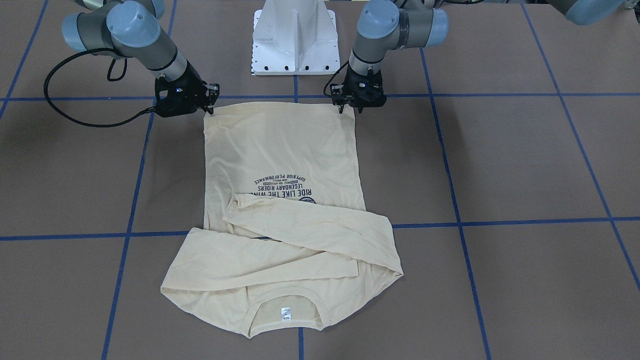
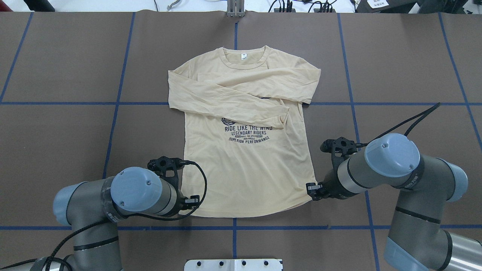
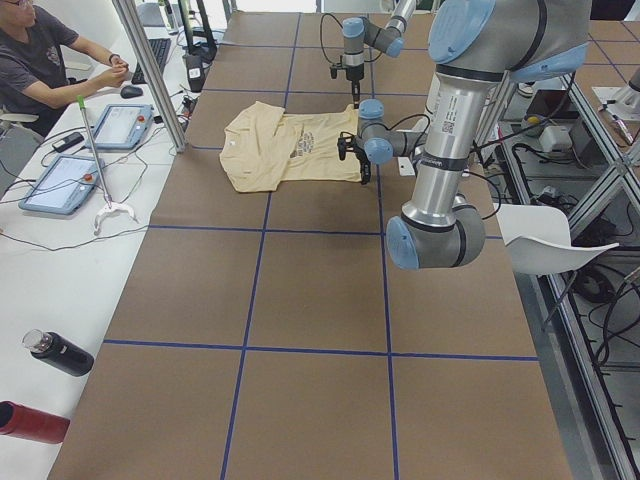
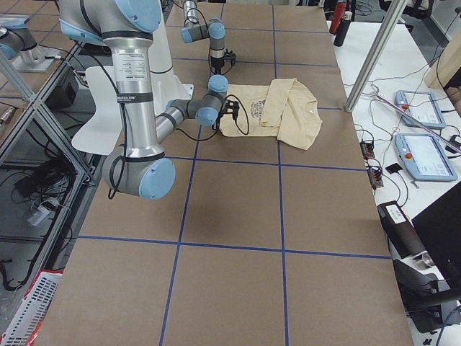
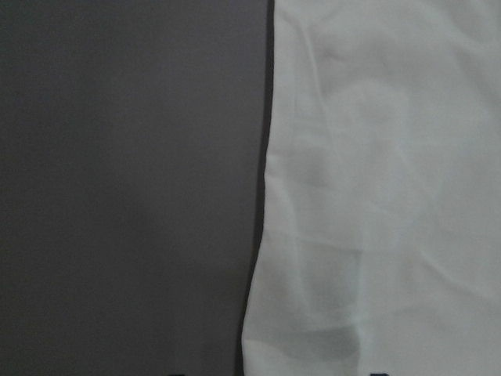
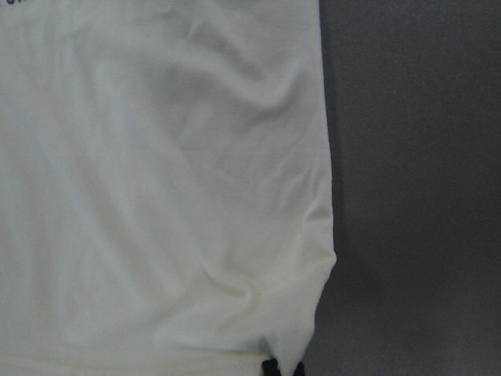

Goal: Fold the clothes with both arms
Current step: 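Lift the hem with both grippers and fold it toward the collar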

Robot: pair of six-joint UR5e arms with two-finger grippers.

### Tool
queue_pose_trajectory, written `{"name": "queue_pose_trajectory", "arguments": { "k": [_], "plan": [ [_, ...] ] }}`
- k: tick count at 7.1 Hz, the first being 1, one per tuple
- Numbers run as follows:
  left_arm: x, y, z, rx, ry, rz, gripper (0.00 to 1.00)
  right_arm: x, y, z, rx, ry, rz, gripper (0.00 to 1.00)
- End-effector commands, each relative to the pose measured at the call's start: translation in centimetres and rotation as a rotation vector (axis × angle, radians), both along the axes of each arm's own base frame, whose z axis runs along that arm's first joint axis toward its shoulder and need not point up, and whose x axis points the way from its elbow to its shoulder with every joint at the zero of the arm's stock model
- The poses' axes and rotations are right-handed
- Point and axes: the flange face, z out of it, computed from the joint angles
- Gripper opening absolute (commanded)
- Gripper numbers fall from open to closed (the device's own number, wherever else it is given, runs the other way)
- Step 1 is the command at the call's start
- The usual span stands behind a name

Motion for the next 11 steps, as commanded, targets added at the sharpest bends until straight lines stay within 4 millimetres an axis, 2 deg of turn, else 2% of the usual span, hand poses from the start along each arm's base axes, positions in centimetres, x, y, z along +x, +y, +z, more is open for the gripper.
{"name": "queue_pose_trajectory", "arguments": {
  "k": [1,2,3,4,5,7,8,10,11],
  "plan": [
    [-0.1,0.0,-0.1,0.0,0.001,0.0,0.38,0.2,-0.2,-0.1,0.0,-0.002,0.004,0.0],
    [-0.1,0.0,-0.1,0.0,0.001,0.0,0.15,0.2,-0.2,0.0,-0.001,-0.001,0.004,0.0],
    [0.2,0.9,0.0,0.0,-0.005,0.016,0.0,0.4,-0.5,-0.1,-0.002,-0.003,0.009,0.0],
    [0.5,1.8,-0.2,-0.006,-0.021,0.033,0.0,0.5,-0.5,-0.1,-0.004,-0.004,0.008,0.0],
    [0.1,1.9,-1.5,-0.007,-0.023,0.034,0.0,0.5,-0.5,-0.1,-0.004,-0.004,0.007,0.0],
    [-3.1,2.8,-4.9,0.0,-0.02,0.045,0.0,0.5,-0.5,-0.1,-0.007,-0.005,0.003,0.0],
    [-4.2,3.1,-5.8,0.0,-0.027,0.047,0.0,0.7,-0.3,-0.2,-0.03,-0.017,-0.023,0.0],
    [-4.5,3.2,-5.5,-0.001,-0.039,0.05,0.0,2.0,1.0,0.2,-0.06,-0.019,-0.058,0.0],
    [-4.6,3.3,-5.3,-0.005,-0.054,0.053,0.0,2.9,2.6,-0.4,-0.146,-0.041,-0.121,0.0]
  ]
}}
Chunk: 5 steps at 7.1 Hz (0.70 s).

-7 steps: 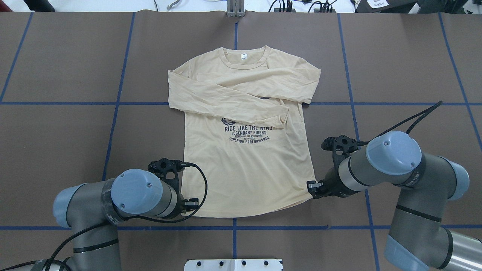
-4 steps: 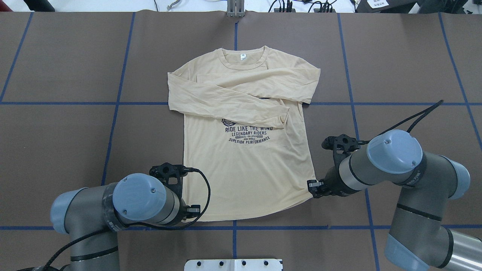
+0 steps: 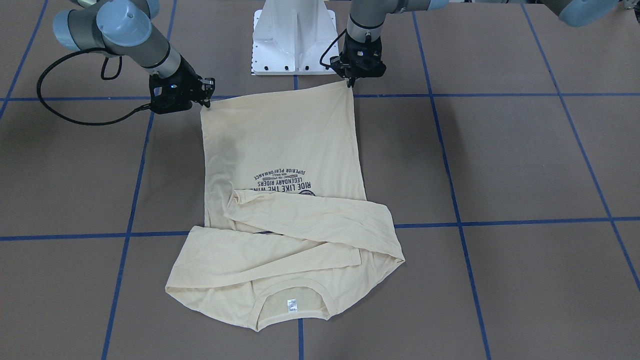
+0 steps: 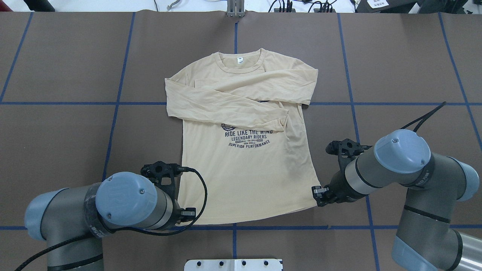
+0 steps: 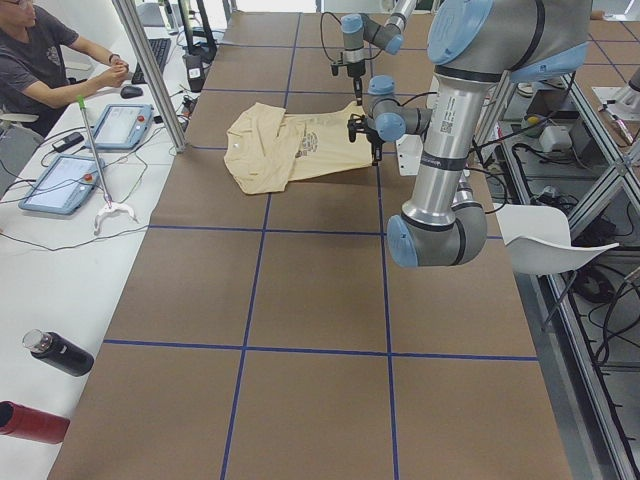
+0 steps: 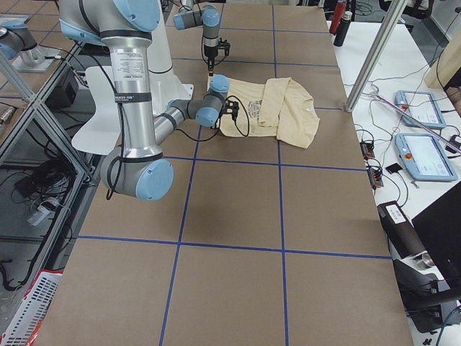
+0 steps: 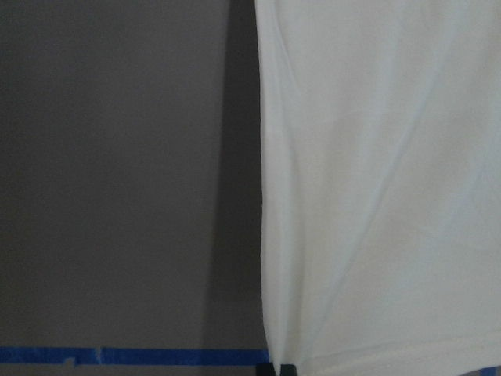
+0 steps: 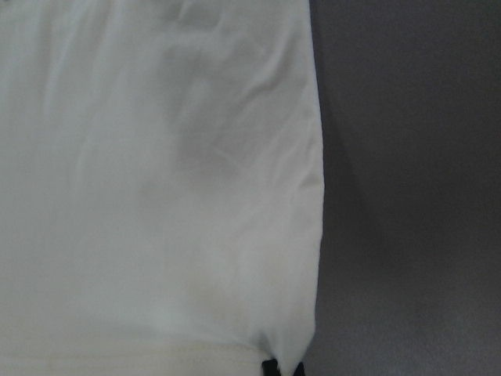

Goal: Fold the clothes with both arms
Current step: 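Lift the hem with both grippers and fold it toward the collar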

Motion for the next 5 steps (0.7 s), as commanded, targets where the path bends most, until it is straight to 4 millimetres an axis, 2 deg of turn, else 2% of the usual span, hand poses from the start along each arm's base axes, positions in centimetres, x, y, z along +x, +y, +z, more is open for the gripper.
{"name": "queue_pose_trajectory", "arguments": {
  "k": [1,2,3,4,5],
  "plan": [
    [-0.1,0.3,0.3,0.002,-0.036,0.019,0.0,0.8,4.0,-1.6,-0.159,-0.019,-0.07,0.0],
    [0.4,1.4,0.5,0.003,-0.041,0.042,0.0,0.3,5.3,-2.2,-0.164,-0.024,-0.089,0.0],
    [0.4,1.6,0.1,0.005,-0.032,0.045,0.0,0.0,5.5,-2.6,-0.16,-0.032,-0.097,0.0],
    [-0.3,1.7,-1.0,0.018,0.001,0.049,0.0,-0.7,4.9,-2.1,-0.144,-0.024,-0.085,0.0],
    [-1.2,0.0,-1.2,0.057,0.005,0.046,0.0,-0.1,2.3,-0.8,-0.102,-0.005,-0.016,0.0]
  ]
}}
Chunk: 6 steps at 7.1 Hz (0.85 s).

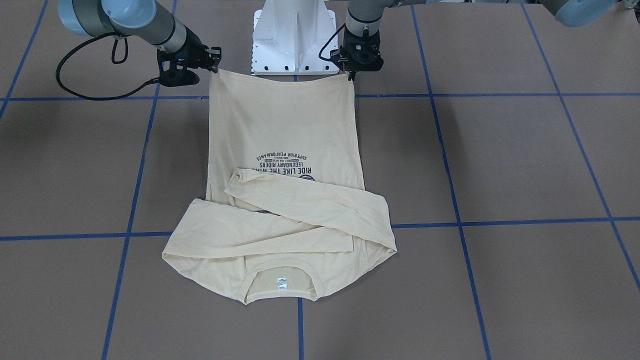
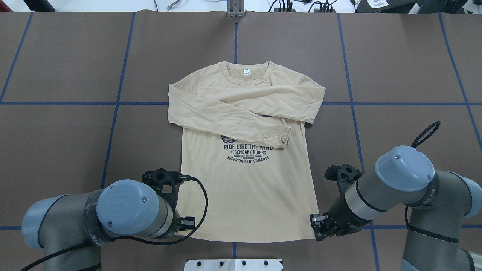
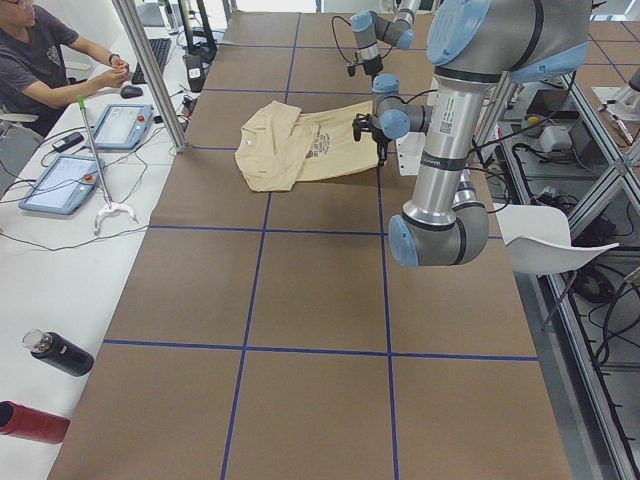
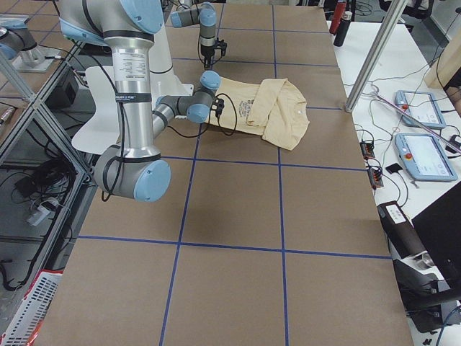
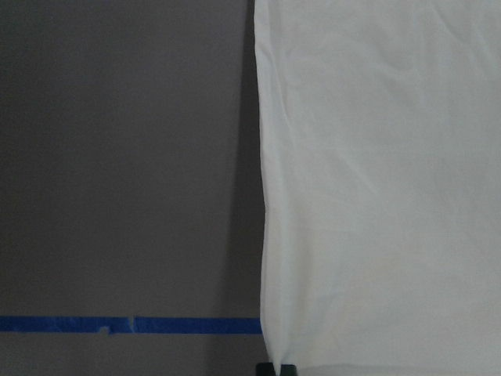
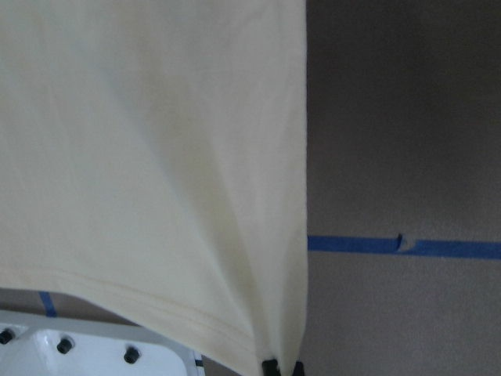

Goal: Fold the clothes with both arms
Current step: 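Lift the hem with both grippers and fold it toward the collar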

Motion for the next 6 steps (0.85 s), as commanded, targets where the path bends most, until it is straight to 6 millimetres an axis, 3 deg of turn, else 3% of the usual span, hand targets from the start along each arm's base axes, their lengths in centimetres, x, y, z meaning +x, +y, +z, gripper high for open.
{"name": "queue_pose_trajectory", "arguments": {
  "k": [1,2,3,4,6],
  "plan": [
    [-2.8,-4.0,-1.1,0.068,0.029,-0.029,0.0,2.1,-6.3,1.3,0.082,0.01,0.109,0.0],
    [-4.9,-7.2,-2.1,0.112,0.048,-0.05,0.0,4.6,-10.5,0.3,0.131,-0.014,0.174,0.0],
    [-7.6,-10.5,-3.1,0.118,0.082,-0.046,0.0,6.4,-13.9,-2.0,0.132,-0.061,0.212,0.0],
    [-11.1,-14.4,-4.7,0.148,0.111,-0.087,0.0,7.1,-16.8,-3.8,0.138,-0.088,0.244,0.0],
    [-15.3,-20.6,-4.8,0.212,0.1,-0.141,0.0,8.7,-23.0,-6.8,0.165,-0.107,0.342,0.0]
  ]
}}
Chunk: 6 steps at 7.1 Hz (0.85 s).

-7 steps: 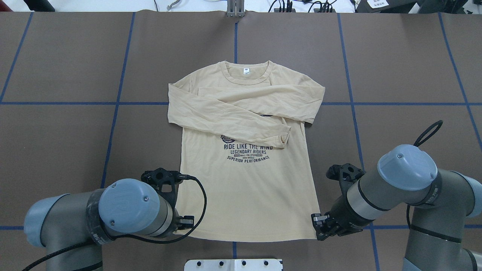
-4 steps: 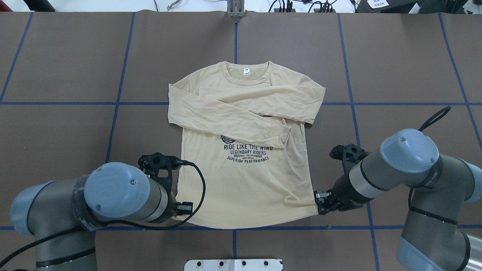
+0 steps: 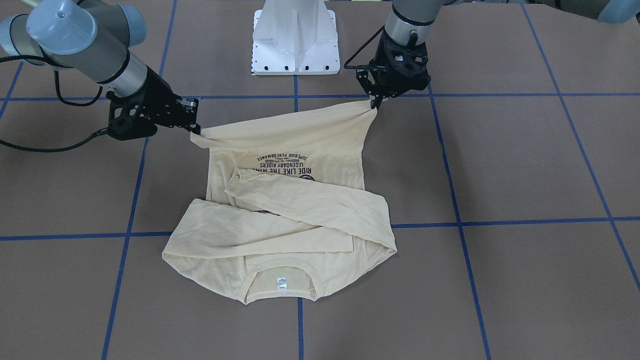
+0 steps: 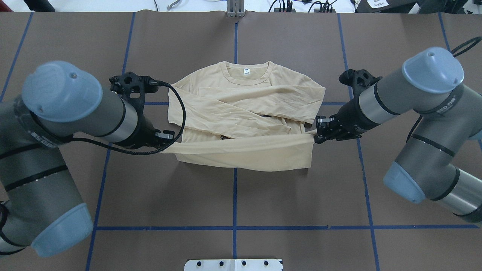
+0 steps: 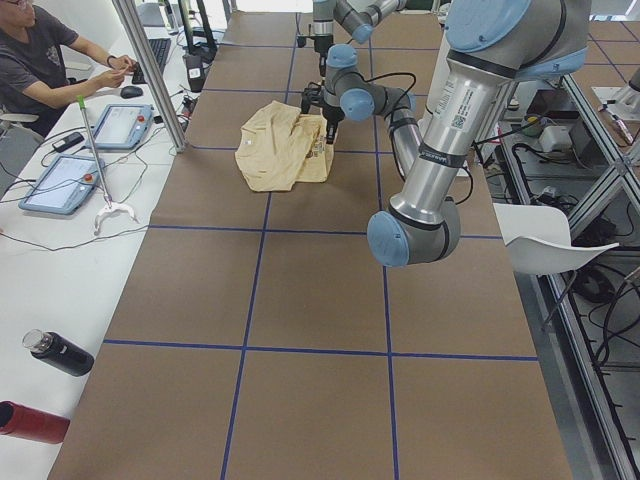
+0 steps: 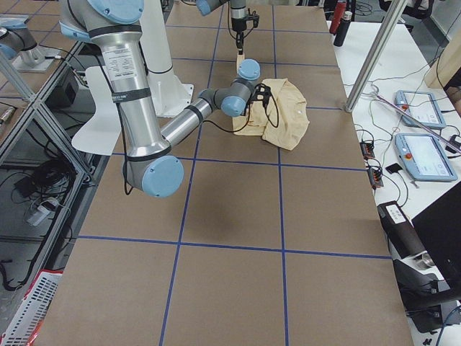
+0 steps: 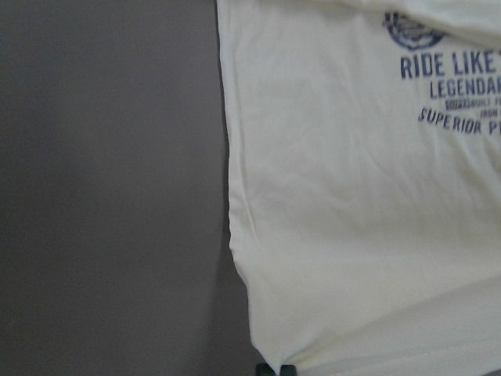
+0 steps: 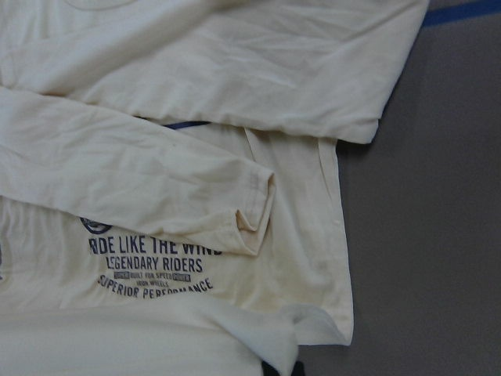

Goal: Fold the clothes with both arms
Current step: 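Lift the hem with both grippers and fold it toward the collar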

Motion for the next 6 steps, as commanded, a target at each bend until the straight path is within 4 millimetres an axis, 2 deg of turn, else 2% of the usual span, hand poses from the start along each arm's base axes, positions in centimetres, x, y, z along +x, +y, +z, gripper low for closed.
{"name": "queue_pose_trajectory", "arguments": {
  "k": [1,2,3,5,6],
  "plan": [
    [-3.1,-6.3,-1.0,0.044,-0.008,-0.072,0.0,2.6,-5.5,-2.1,0.018,-0.013,0.094,0.0],
    [-2.7,-8.2,-1.8,0.046,-0.009,-0.091,0.0,3.7,-7.5,-2.9,0.022,-0.015,0.13,0.0],
    [-1.8,-9.6,-1.7,0.054,-0.004,-0.098,0.0,3.8,-9.9,-3.3,0.016,-0.009,0.156,0.0],
    [-0.1,-12.6,0.9,0.058,0.001,-0.123,0.0,1.4,-15.8,-4.1,0.029,0.044,0.201,0.0],
    [0.9,-13.7,2.0,0.067,0.016,-0.126,0.0,-0.1,-18.1,-4.2,0.03,0.07,0.227,0.0]
  ]
}}
